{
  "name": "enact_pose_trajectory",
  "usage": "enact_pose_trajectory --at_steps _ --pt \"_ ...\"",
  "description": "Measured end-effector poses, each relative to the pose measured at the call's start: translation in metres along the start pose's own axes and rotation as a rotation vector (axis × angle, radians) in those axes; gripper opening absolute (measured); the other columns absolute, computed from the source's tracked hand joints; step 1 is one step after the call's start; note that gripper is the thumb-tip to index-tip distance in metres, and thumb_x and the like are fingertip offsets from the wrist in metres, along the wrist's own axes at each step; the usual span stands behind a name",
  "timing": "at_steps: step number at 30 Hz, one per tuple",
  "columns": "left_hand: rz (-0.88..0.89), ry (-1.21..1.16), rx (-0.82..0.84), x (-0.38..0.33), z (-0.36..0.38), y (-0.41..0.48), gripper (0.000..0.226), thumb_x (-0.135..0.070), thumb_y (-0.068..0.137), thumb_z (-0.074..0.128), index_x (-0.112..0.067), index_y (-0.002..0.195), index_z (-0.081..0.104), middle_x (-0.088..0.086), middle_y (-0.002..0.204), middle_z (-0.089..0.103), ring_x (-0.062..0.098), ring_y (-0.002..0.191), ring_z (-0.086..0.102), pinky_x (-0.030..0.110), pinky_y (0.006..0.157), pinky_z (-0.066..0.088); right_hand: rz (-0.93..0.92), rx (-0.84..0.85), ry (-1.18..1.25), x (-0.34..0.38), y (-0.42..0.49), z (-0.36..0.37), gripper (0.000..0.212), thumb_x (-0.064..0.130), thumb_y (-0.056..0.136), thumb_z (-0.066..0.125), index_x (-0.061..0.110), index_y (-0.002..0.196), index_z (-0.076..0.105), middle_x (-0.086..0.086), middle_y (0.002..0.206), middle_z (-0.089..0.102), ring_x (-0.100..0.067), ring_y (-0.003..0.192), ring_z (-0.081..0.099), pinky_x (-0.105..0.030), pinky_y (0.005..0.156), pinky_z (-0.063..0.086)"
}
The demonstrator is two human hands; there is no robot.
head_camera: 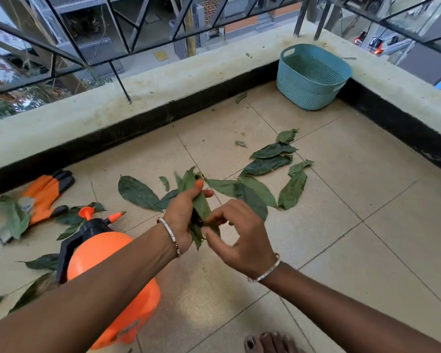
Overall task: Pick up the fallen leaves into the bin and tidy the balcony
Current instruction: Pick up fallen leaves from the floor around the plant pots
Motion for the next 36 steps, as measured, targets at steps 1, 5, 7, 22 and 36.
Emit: enact_pose_trajectory --at_steps 1,5,7,22,36 --pt "0.017 0.021 -0.058 -0.001 -0.006 0.002 0.035 -0.041 0.096 0.057 -0.01 0.081 0.066 0.006 0.062 0.054 0.021 0.056 0.053 0.03 0.058 0.048 0.005 0.036 0.02 -0.004 -0.003 0.0 0.017 0.028 0.083 0.073 0.013 0.088 0.066 0.005 0.082 0.062 -0.011 0.078 0.055 -0.024 0.072 0.042" --pt "0.059 -0.03 -0.162 -0.004 -0.023 0.006 0.034 -0.025 0.101 0.052 -0.009 0.074 0.063 0.003 0.058 0.058 0.019 0.057 0.054 0.038 0.068 0.051 0.316 0.093 -0.156 -0.082 -0.01 -0.002 0.03 0.047 0.092 0.056 0.018 0.101 0.061 0.006 0.092 0.059 -0.008 0.086 0.054 -0.024 0.075 0.047" --pt "0.038 -0.102 -0.154 -0.004 -0.025 0.004 0.03 -0.02 0.101 0.051 -0.009 0.075 0.06 0.003 0.058 0.061 0.018 0.057 0.059 0.038 0.068 0.053 0.568 0.185 -0.378 -0.139 -0.019 -0.004 0.038 0.04 0.09 0.062 0.015 0.117 0.054 -0.003 0.11 0.057 -0.02 0.102 0.055 -0.034 0.085 0.049" --pt "0.029 0.05 -0.075 -0.001 -0.031 0.01 0.038 -0.045 0.087 0.067 -0.009 0.1 0.066 0.0 0.059 0.042 0.011 0.048 0.041 0.027 0.05 0.052 0.661 -0.066 -0.011 -0.105 -0.006 -0.006 0.015 0.015 0.084 0.074 0.02 0.089 0.06 0.008 0.076 0.06 -0.002 0.067 0.057 -0.017 0.06 0.049" --pt "0.102 -0.05 -0.149 -0.006 -0.029 0.018 0.013 -0.021 0.093 0.065 -0.009 0.09 0.062 0.005 0.067 0.062 0.015 0.056 0.06 0.028 0.056 0.055 0.732 0.163 0.21 -0.09 -0.007 0.0 0.035 0.047 0.091 0.059 0.013 0.092 0.066 -0.004 0.076 0.067 -0.009 0.065 0.063 -0.024 0.057 0.051"
Point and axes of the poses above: each hand's wrist, its own y-axis towards the middle knuckle, its own z-axis out of the palm, x = y × z, the point moved 7 cm from there along y, towards the middle knuckle
